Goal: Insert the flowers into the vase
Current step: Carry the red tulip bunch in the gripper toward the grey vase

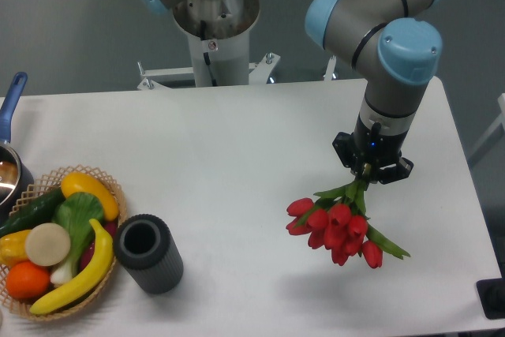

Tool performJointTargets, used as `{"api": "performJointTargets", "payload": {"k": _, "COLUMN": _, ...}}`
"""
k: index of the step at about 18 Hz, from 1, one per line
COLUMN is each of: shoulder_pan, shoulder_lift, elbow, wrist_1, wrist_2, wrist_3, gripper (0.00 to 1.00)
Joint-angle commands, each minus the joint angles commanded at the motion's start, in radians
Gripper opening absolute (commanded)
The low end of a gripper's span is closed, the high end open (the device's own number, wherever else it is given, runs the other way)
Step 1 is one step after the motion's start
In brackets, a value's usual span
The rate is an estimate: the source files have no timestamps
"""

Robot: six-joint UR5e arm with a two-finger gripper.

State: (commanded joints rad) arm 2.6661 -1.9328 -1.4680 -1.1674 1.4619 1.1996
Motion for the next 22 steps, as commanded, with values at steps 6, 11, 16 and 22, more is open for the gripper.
{"api": "performJointTargets", "payload": {"k": 6, "shoulder_pan": -0.017, "shoulder_lift": 0.006, "elbow": 0.028, "wrist_1": 0.018, "wrist_2": -0.096, "wrist_3": -0.018, "gripper": 0.0}}
{"api": "performJointTargets", "payload": {"k": 11, "shoulder_pan": -0.018, "shoulder_lift": 0.006, "elbow": 0.031, "wrist_1": 0.175, "wrist_2": -0.305, "wrist_3": -0.061, "gripper": 0.0}}
{"api": "performJointTargets", "payload": {"k": 16, "shoulder_pan": -0.047, "shoulder_lift": 0.012, "elbow": 0.028, "wrist_1": 0.262, "wrist_2": -0.631, "wrist_3": -0.158, "gripper": 0.0}}
{"api": "performJointTargets", "payload": {"k": 22, "shoulder_pan": -0.084, "shoulder_lift": 0.011, "elbow": 0.0, "wrist_1": 0.265, "wrist_2": -0.908, "wrist_3": -0.233, "gripper": 0.0}}
